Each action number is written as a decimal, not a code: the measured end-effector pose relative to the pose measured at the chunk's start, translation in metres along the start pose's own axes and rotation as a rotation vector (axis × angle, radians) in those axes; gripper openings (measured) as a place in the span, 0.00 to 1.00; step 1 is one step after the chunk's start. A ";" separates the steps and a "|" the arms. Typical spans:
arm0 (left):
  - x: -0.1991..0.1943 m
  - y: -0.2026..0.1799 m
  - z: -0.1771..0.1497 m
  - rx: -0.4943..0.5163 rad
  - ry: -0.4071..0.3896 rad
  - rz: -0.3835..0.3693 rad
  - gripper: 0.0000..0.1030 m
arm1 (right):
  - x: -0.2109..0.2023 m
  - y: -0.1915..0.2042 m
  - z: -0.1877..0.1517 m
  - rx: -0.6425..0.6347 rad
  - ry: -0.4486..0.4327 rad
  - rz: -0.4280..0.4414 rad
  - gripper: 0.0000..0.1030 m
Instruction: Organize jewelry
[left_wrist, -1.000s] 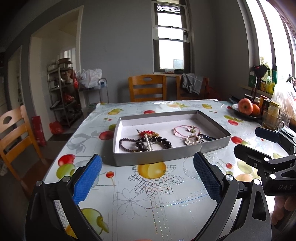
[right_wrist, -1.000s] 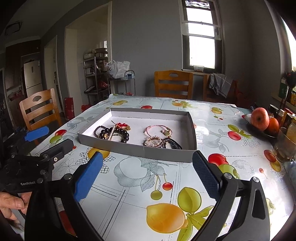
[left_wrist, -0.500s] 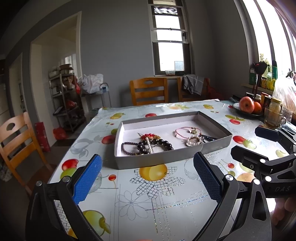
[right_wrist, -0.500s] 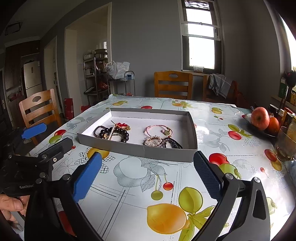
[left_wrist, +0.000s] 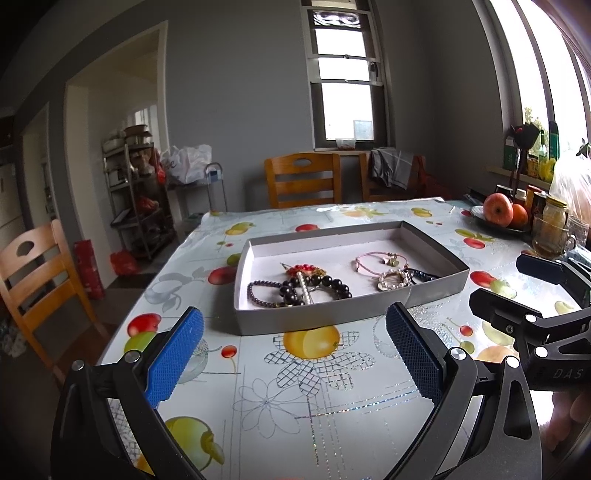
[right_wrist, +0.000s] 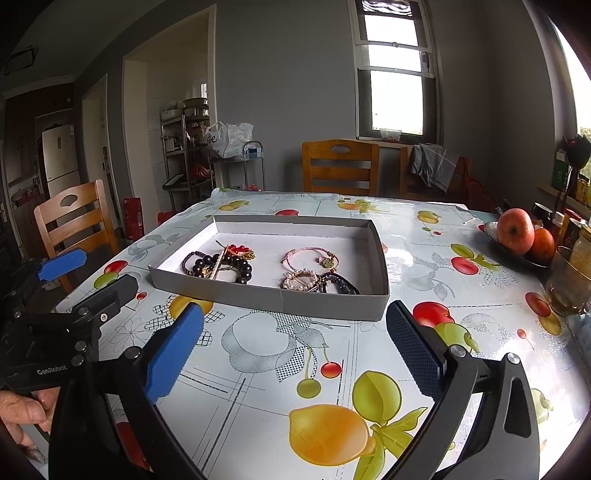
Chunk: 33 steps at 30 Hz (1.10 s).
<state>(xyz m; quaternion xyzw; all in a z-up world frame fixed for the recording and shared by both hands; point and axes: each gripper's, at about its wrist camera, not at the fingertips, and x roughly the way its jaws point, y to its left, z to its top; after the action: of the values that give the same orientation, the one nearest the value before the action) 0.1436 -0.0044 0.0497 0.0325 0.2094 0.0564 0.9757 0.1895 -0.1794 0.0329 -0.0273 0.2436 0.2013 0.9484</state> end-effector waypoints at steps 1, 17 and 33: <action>0.000 0.000 0.000 -0.001 0.001 0.000 0.95 | 0.000 0.000 0.000 0.001 0.001 0.001 0.95; 0.001 0.003 -0.002 -0.004 0.005 0.003 0.95 | -0.001 0.001 0.000 0.000 0.001 0.001 0.95; 0.001 0.003 -0.001 -0.005 0.005 0.003 0.95 | -0.002 0.001 -0.001 0.000 0.002 0.001 0.95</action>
<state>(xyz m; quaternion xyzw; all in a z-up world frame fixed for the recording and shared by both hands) 0.1438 -0.0010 0.0482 0.0303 0.2116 0.0585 0.9751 0.1873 -0.1795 0.0327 -0.0272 0.2445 0.2016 0.9481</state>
